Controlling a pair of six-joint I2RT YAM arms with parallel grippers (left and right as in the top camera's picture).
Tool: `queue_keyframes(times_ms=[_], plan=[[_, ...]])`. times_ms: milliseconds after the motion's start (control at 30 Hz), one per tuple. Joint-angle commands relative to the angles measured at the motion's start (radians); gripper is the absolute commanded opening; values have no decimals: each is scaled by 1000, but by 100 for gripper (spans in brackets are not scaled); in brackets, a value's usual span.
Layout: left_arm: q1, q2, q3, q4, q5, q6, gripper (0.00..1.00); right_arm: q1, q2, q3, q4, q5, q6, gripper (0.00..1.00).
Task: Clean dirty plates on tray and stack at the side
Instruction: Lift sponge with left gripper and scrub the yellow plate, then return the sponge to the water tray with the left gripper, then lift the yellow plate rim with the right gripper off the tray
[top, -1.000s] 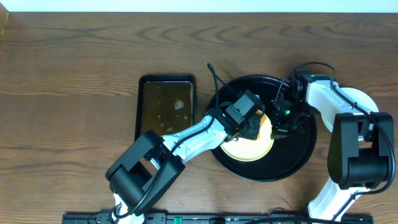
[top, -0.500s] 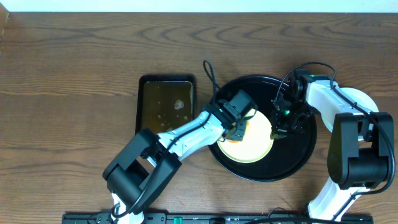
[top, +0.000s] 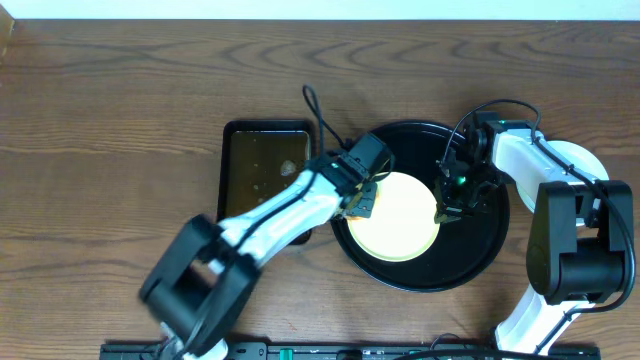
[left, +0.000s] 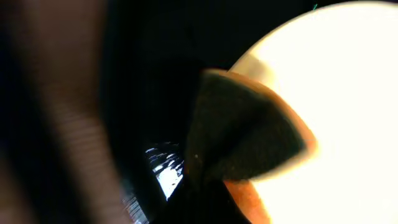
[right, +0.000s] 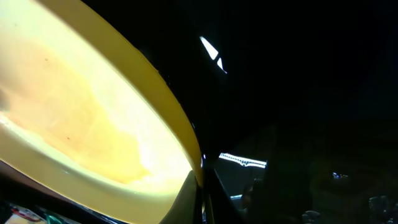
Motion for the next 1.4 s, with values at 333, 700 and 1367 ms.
queue_keyframes(times_ms=[333,700,1367], plan=[[145,-240,-23,-138,-145,21,8,6,-26,-3,85,28,15,1],[240,-238,-34,-142,-149,17,8,18,-26,-24,127,-215,-73,1],[240,-238,-34,-153,-149,17,8,-37,-114,-20,187,-314,-158,1]])
